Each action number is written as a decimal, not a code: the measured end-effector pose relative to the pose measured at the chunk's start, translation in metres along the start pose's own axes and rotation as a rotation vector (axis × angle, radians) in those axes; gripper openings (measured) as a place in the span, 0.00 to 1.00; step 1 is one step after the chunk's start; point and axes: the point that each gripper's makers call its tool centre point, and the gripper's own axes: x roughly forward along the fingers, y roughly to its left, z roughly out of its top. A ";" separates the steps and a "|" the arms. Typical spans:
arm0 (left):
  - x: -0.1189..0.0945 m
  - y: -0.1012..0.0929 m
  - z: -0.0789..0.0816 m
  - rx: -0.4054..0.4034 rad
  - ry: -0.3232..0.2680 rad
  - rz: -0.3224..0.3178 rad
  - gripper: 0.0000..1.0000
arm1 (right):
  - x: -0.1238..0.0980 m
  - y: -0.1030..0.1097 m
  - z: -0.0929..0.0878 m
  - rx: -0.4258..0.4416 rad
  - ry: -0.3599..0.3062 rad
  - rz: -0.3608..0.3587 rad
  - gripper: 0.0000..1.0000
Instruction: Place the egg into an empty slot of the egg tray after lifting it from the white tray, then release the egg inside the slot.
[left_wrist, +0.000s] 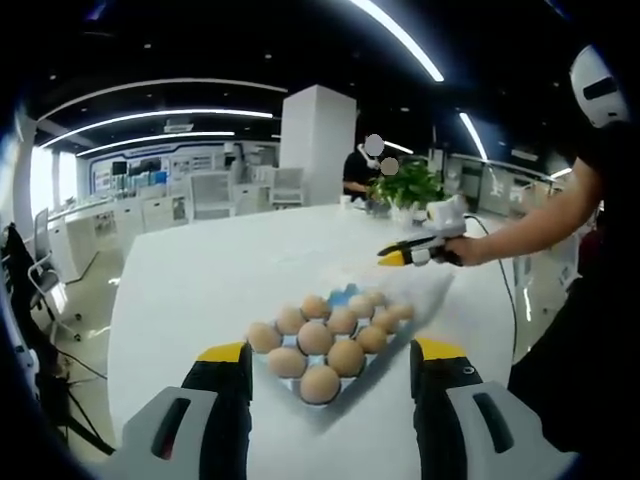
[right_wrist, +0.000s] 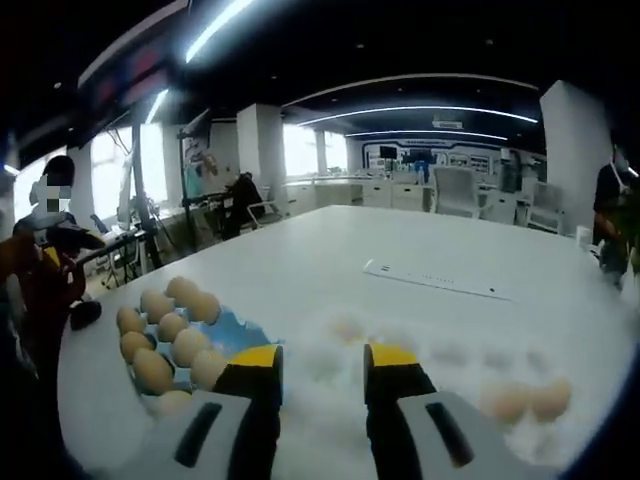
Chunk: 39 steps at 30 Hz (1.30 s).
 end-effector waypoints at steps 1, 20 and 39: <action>0.000 0.000 0.000 0.001 -0.001 0.000 0.64 | -0.003 -0.003 0.000 0.002 -0.002 -0.014 0.33; 0.006 -0.004 0.006 0.014 -0.001 -0.014 0.64 | -0.043 -0.064 -0.018 0.038 0.020 -0.190 0.32; 0.006 -0.004 0.006 0.012 0.008 0.000 0.64 | -0.034 -0.118 -0.041 0.010 0.127 -0.346 0.30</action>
